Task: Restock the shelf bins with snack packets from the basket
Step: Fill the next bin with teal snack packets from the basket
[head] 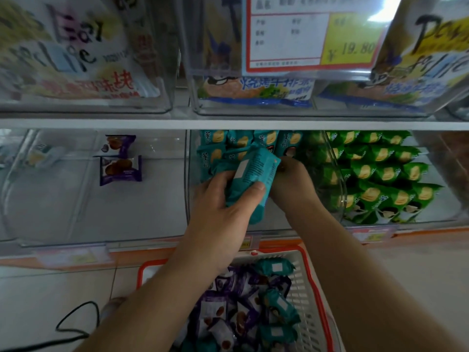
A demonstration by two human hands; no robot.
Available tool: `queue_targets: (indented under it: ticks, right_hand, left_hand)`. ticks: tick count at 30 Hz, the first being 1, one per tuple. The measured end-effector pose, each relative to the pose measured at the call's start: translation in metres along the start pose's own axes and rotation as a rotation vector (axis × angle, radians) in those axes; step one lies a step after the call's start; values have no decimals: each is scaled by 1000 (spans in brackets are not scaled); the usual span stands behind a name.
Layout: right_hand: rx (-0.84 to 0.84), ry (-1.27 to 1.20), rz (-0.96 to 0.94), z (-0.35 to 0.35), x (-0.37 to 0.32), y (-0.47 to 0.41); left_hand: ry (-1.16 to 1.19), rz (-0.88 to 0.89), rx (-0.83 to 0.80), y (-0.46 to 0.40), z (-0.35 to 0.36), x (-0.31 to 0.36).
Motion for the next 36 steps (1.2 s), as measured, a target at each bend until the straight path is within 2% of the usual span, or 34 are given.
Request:
queue_targets:
  ticks: [2,5,10,13,16,18,21,24,28,33,36]
  right_hand:
    - [26,-158,93,-15,3,6]
    - [-102,-373,170,-23,-6,31]
    - [-244,-330,126,-32,-16,56]
    - [-194,-294,56,-35,-16,60]
    - [-185,-375,62,-38,-8,53]
    - [-176,-555,121,-43,1,46]
    - [-214,-802,165,-46,8,41]
    - [-280,-870,159,-41,6,41]
    - [-118,-623,93,-43,10,27]
    - [144,100,-150,-52,-7,22]
    - [207,339,-238,-47,-18,22]
  left_hand:
    - [20,19,-1,-1,2,2]
    - [-9,44,15,-2,5,4]
    - [-367,275,139,6,7,22]
    - [-430,387,65,12,19,29]
    - [-277,322,-2,15,23,32]
    - [-182,249,25,10,18,31]
    - [-206,253,110,-2,7,29]
    - [-251,239,112,-5,8,25]
    - [-242,238,103,-5,7,25]
    - [-293,223,126,-3,0,21]
    - [-300,202,100,-2,-1,20]
Point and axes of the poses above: each hand's wrist, its own y-axis away from the middle knuckle, its own z-axis out of the palm, x = y × z, the point moved 7 cm from there along -y, towards the middle knuckle, and after that the axes turned 6 degrees about y, right-handed, at the moved point
